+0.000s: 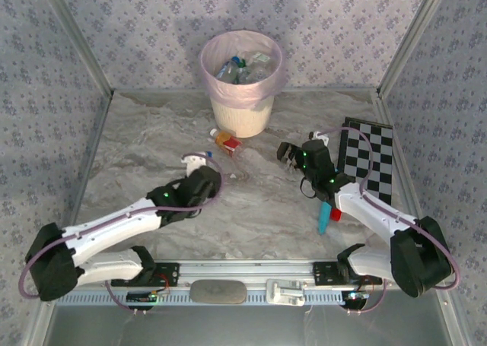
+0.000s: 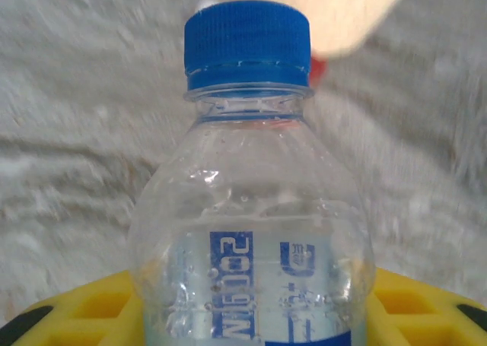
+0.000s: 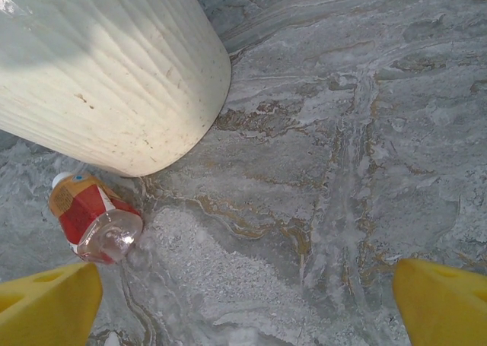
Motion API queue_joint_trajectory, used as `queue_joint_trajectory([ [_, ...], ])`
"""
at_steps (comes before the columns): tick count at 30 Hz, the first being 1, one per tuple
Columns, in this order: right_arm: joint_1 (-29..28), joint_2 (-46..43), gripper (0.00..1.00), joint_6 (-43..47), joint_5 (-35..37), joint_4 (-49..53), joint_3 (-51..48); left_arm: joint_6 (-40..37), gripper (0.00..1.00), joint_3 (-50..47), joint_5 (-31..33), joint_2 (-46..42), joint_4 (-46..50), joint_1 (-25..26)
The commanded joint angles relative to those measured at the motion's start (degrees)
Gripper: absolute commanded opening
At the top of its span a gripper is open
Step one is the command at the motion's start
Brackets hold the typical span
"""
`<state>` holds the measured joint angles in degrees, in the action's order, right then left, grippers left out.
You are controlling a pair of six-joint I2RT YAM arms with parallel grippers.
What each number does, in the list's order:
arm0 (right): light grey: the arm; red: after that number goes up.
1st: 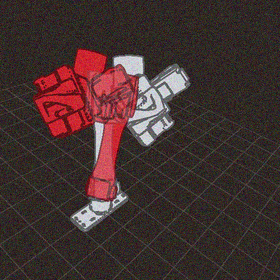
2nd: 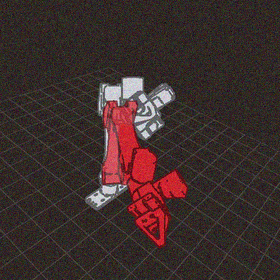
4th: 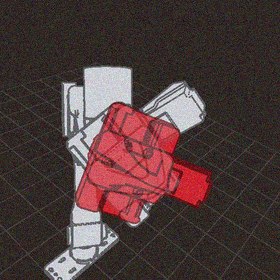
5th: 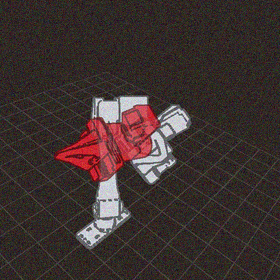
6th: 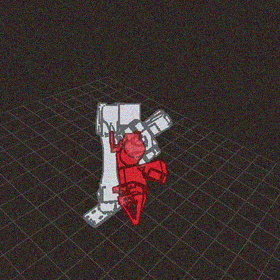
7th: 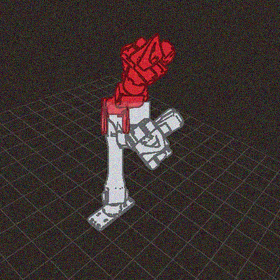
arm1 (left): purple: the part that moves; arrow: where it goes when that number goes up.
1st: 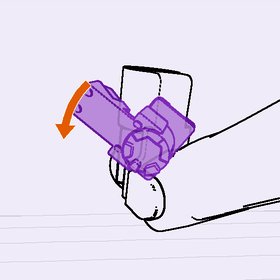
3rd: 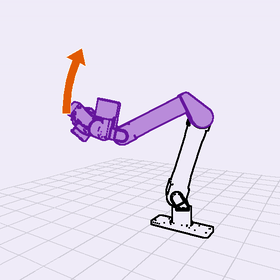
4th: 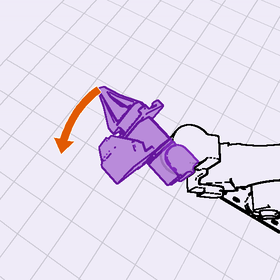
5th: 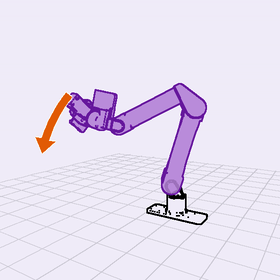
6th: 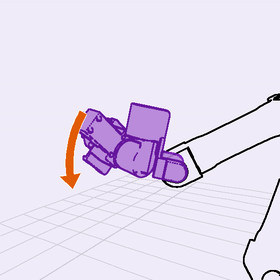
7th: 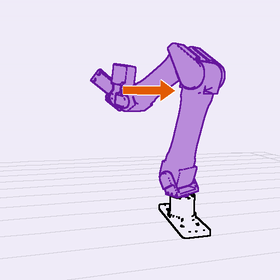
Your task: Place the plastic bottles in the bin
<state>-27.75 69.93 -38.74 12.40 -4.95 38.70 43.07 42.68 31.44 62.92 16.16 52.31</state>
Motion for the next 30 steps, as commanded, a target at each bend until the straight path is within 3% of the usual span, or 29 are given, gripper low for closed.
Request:
queue_joint_trajectory([
  [1,0.1,0.5,1.00,-1.4,-0.8,-0.6,0.8,-7.9,0.42,1.8,3.1,-2.8,-7.9,-4.1],
  [6,-0.3,0.0,1.00,-1.3,-0.8,-0.7,0.6,-18.0,0.42,9.2,-1.4,-2.8,-9.2,-10.9],
  [13,-0.8,-0.4,1.00,-1.8,-1.3,-1.9,0.4,-28.4,0.42,23.9,-15.9,3.0,-8.4,-19.1],
  [20,-1.2,-1.3,1.00,-1.7,-1.4,-1.7,0.7,-34.5,0.42,42.3,-27.6,15.1,-1.8,-22.2],
  [30,-2.0,-3.8,1.00,-2.5,-0.2,-1.6,-0.6,-40.0,0.42,70.3,-32.9,36.3,6.4,-23.4],
])
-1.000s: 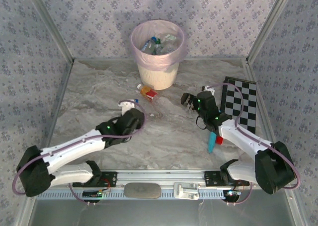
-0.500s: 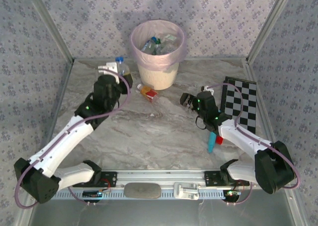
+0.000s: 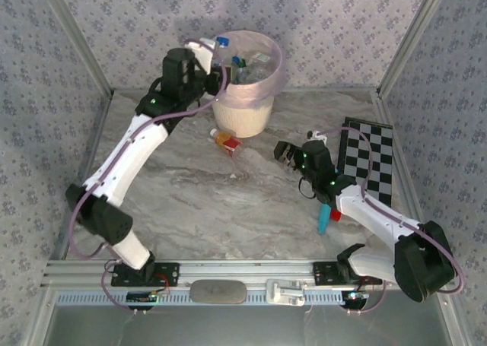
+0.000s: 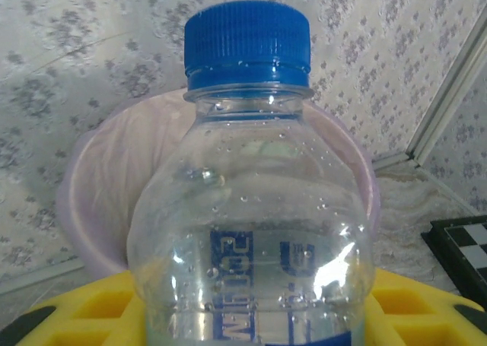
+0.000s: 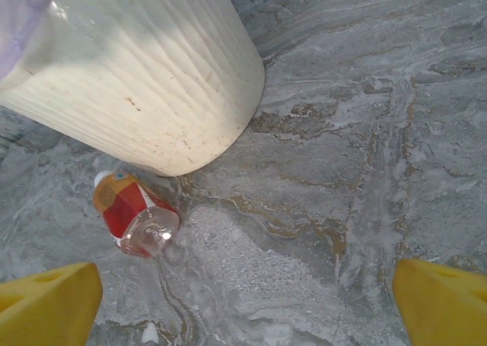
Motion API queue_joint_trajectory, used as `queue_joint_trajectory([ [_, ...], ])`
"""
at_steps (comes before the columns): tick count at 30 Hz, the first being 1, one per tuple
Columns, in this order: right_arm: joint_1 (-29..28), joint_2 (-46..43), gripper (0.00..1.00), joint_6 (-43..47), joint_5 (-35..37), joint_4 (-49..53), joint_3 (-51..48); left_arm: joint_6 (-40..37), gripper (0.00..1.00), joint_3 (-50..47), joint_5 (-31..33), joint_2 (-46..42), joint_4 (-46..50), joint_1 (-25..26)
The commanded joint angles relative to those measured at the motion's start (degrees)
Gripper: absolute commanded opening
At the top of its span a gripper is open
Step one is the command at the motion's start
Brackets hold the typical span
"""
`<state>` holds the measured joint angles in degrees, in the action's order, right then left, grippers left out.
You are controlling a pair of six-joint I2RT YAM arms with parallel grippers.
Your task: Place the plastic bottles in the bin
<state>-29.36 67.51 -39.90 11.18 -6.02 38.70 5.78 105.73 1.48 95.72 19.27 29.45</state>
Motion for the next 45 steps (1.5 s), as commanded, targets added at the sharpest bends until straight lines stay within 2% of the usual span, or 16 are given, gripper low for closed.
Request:
queue_joint_trajectory([
  [1,-0.5,-1.6,1.00,-1.3,1.1,-0.6,-0.7,-2.6,0.42,11.3,-3.1,6.1,4.5,-0.7],
  [11,-0.7,-3.5,1.00,-1.4,2.4,0.6,-1.8,2.3,0.43,48.8,-2.1,32.7,19.3,-0.9],
  [13,-0.7,-4.2,1.00,-1.2,2.8,1.1,-2.1,3.4,0.45,53.2,-2.3,36.0,21.2,-0.9],
  [16,-0.7,-5.2,1.00,-1.0,3.5,1.8,-2.5,5.1,0.49,53.7,-2.8,37.7,20.7,-1.0],
  [17,-0.6,-5.5,1.00,-1.0,3.6,1.9,-2.6,5.6,0.53,53.6,-3.2,38.0,20.6,-1.0],
  [21,-0.4,-5.9,1.00,-0.7,3.9,2.2,-2.8,7.6,0.88,53.6,-4.1,37.6,21.2,-1.0],
  [23,-0.4,-5.8,1.00,-0.6,3.9,2.4,-2.9,8.2,0.98,53.6,-4.5,36.4,21.7,-0.9],
  [27,-0.2,-5.4,1.00,-0.6,3.8,2.3,-3.2,8.0,1.00,52.4,-4.7,32.6,22.3,-0.3],
  [31,-0.2,-4.9,1.00,-0.6,3.6,2.2,-3.4,7.7,1.00,45.8,-4.6,26.7,20.3,0.4],
  [34,-0.2,-4.7,1.00,-0.4,3.4,2.5,-3.5,7.9,1.00,35.5,-4.0,20.2,15.2,0.9],
  [40,0.0,-4.4,1.00,0.1,2.7,3.3,-3.9,10.3,1.00,4.3,-1.3,2.6,-3.7,1.0],
  [45,-0.4,-1.1,1.00,2.0,-2.9,0.7,-3.5,13.7,1.00,-21.1,6.2,-11.6,-15.7,0.7],
])
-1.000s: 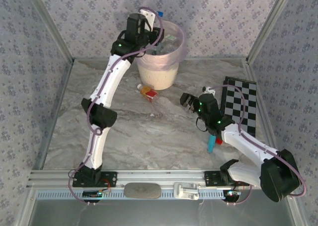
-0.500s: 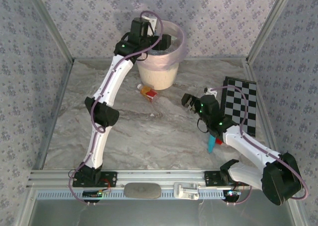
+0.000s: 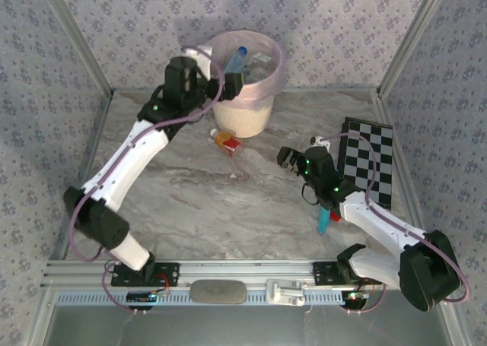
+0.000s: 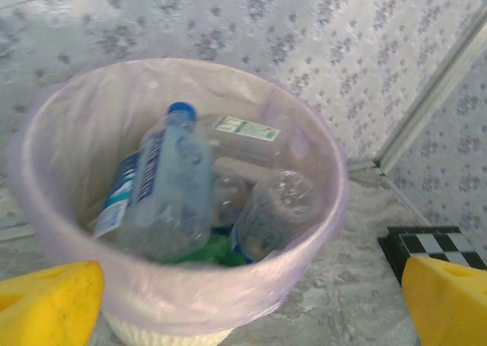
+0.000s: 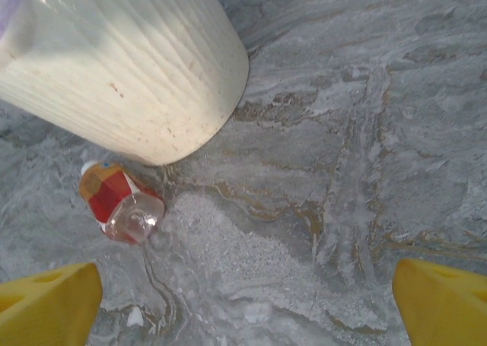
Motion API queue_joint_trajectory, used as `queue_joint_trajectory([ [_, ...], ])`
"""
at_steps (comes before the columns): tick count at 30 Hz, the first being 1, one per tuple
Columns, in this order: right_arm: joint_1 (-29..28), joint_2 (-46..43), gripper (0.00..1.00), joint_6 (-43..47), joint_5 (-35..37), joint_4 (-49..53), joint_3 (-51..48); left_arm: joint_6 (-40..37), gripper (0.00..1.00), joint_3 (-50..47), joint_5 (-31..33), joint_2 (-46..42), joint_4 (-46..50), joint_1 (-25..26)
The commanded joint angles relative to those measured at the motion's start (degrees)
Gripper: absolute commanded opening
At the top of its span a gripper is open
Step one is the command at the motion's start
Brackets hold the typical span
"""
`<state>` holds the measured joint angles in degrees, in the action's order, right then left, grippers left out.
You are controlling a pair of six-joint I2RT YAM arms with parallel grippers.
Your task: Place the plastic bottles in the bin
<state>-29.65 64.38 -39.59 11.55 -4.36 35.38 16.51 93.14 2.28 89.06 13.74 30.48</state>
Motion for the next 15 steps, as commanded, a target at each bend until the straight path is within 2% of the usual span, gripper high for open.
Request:
queue_joint_trajectory([
  [1,-0.3,2.9,1.00,2.1,-4.1,-1.3,0.1,4.3,1.00,-12.2,6.7,-7.1,-11.2,-0.6],
  [6,-2.3,8.4,1.00,4.8,-7.5,-4.0,2.7,12.2,1.00,-28.7,8.6,-16.0,-13.6,-1.5],
  [15,-7.7,22.3,1.00,18.8,-11.0,-3.7,13.9,19.1,1.00,-47.1,14.5,-26.5,-6.8,-3.4],
])
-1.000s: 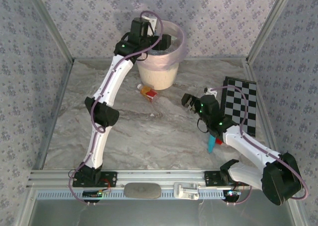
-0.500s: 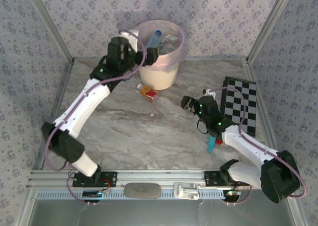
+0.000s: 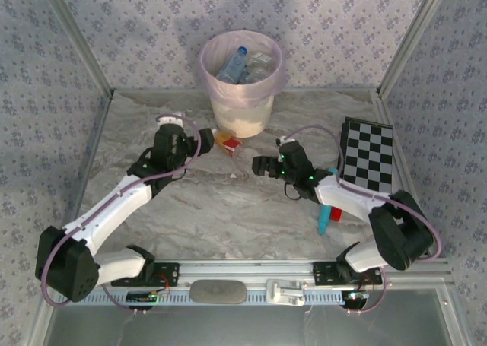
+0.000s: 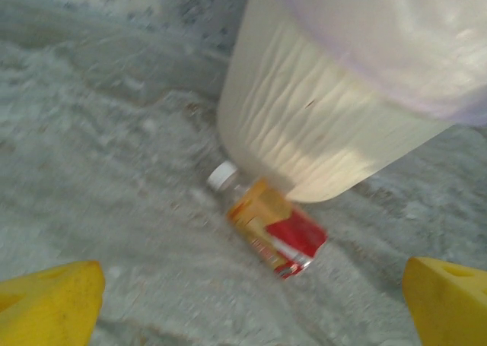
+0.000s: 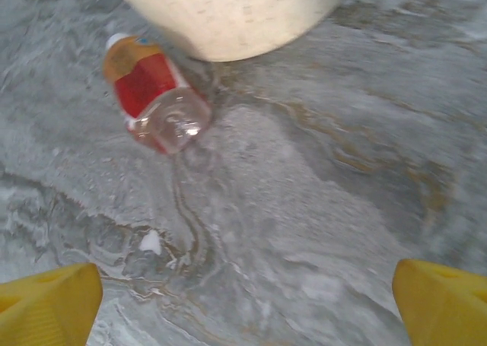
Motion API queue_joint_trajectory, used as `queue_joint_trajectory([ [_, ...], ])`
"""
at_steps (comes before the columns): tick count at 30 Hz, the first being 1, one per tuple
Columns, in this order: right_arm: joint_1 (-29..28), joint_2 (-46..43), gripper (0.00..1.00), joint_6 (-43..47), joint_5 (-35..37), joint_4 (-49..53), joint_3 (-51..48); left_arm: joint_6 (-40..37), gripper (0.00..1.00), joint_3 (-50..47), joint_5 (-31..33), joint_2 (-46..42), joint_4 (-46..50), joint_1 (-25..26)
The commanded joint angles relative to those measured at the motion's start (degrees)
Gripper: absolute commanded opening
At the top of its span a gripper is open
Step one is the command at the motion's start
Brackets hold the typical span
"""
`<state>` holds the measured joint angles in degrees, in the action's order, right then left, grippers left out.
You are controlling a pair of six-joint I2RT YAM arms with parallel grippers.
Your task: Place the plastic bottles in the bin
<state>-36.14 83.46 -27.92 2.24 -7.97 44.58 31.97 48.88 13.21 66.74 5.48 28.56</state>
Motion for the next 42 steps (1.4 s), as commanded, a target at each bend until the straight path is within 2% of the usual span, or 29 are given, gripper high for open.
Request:
queue_joint_trajectory([
  [1,-1.5,4.9,1.00,8.3,-2.1,0.6,6.4,4.4,1.00,-4.3,3.3,-5.5,2.1,-2.3],
  [6,-3.1,15.7,1.00,14.1,-3.5,8.3,18.2,7.9,1.00,-11.9,0.5,-13.1,4.5,-8.1],
  [11,-4.5,25.0,1.00,18.4,-2.1,12.3,27.8,10.6,1.00,-18.4,-0.7,-19.4,5.2,-12.3],
  [15,-5.2,31.1,1.00,21.1,-0.3,15.5,34.6,13.4,1.00,-22.7,-4.3,-22.2,4.5,-15.4],
  [23,-5.8,39.5,1.00,22.5,2.8,16.8,43.6,14.9,1.00,-25.9,-6.7,-23.4,3.4,-16.3],
  [33,-8.2,45.7,1.00,26.9,8.2,19.6,51.3,15.9,1.00,-27.4,-6.8,-24.9,2.1,-16.3],
  [42,-11.3,41.7,1.00,24.1,1.6,18.2,47.9,17.0,1.00,-28.0,-5.8,-27.4,2.9,-16.3],
])
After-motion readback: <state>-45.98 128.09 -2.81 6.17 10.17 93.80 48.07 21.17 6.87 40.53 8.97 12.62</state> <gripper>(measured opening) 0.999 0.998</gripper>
